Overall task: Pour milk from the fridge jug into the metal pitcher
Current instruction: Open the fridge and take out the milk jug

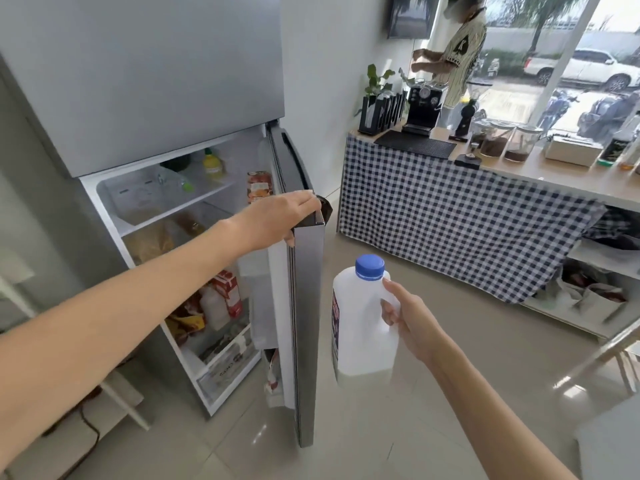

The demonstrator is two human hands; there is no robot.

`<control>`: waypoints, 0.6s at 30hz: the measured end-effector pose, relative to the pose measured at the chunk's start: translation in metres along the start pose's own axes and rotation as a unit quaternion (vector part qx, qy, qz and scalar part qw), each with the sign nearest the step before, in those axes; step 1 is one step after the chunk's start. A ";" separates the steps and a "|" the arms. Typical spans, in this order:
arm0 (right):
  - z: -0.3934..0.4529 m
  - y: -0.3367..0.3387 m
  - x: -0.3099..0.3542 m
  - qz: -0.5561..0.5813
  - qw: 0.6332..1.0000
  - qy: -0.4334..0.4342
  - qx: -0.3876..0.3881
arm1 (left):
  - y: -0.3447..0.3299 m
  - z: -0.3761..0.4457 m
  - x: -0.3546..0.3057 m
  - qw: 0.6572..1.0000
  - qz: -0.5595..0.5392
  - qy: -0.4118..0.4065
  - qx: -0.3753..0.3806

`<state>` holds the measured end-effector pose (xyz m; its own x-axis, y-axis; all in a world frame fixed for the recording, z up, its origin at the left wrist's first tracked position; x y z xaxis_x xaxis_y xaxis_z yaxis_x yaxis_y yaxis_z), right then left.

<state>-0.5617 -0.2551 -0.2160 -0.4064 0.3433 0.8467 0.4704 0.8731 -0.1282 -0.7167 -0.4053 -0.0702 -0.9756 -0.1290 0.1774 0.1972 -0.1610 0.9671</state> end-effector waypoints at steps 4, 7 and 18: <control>0.011 -0.029 0.002 -0.006 1.000 -0.002 0.008 | 0.008 -0.038 0.014 0.997 0.072 0.003 0.002; 0.020 -0.052 0.004 -0.009 1.000 0.000 0.024 | 0.012 -0.065 0.020 0.986 0.165 -0.028 0.016; 0.047 -0.124 0.000 -0.041 0.997 -0.014 0.058 | 0.003 -0.172 0.078 0.919 0.382 0.019 0.095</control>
<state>-0.6573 -0.3473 -0.2242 -0.4617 0.2768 0.8427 0.3420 0.9322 -0.1189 -0.7761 -0.5840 -0.0844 -0.5540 -0.1670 0.8156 0.7999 0.1649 0.5771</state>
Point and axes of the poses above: each hand's wrist, its own z-axis towards the middle knuckle, its own y-axis out of the back of the hand, x = y × z, the point moved 7 cm from there along z, towards the middle knuckle, and after that the axes turned 14 degrees about -y, right-handed, at the moved point
